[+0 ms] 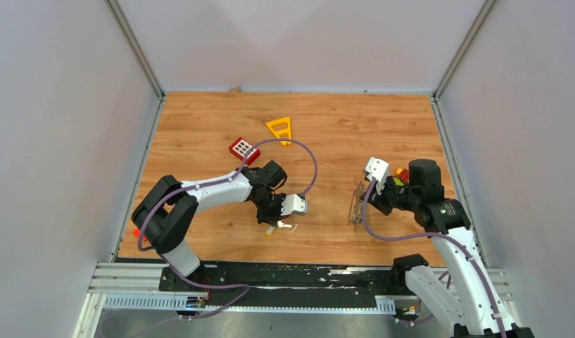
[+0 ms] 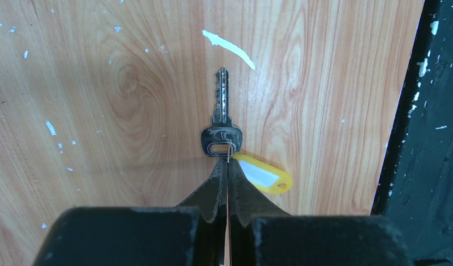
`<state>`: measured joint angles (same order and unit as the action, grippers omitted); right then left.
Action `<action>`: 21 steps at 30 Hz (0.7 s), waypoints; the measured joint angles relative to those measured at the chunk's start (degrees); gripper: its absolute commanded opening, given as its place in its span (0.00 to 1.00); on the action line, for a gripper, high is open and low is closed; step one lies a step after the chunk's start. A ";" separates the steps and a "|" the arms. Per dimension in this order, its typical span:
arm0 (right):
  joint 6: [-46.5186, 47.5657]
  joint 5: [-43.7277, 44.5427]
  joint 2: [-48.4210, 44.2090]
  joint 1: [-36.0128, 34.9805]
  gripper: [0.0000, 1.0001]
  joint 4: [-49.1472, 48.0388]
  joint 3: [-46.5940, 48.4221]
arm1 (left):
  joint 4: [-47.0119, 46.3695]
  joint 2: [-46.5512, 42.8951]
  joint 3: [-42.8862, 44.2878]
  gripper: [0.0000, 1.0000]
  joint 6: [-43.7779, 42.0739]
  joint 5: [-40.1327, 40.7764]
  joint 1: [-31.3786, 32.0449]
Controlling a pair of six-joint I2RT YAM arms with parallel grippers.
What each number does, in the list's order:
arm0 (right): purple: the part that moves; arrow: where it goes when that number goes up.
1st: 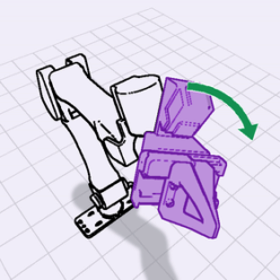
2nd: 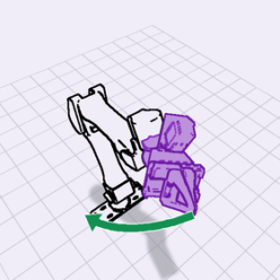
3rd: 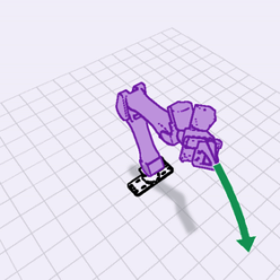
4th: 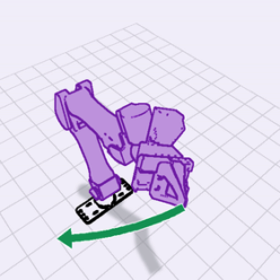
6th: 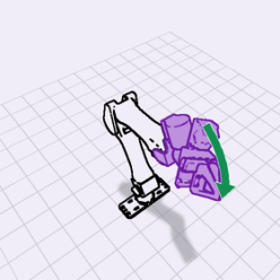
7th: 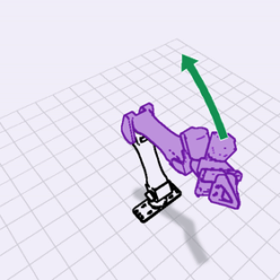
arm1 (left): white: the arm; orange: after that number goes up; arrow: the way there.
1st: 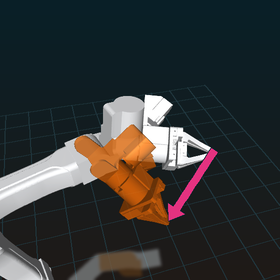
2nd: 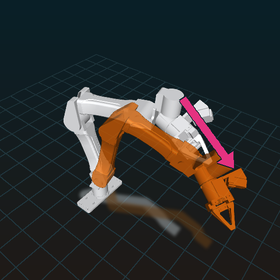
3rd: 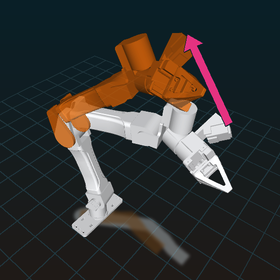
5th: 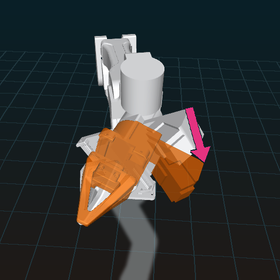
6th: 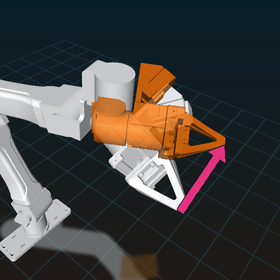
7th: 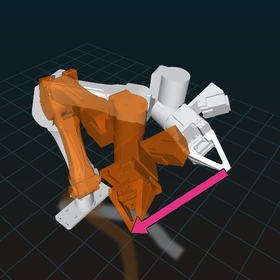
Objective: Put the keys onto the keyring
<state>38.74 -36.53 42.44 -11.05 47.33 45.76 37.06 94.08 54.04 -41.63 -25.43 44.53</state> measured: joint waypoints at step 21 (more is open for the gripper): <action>2.51 -3.23 6.27 -0.46 0.00 -0.28 5.35 | -2.75 -20.65 4.94 0.00 5.05 1.92 0.00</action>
<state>41.25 -39.77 48.71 -11.51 47.05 51.11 34.30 73.43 58.98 -36.58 -23.51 44.53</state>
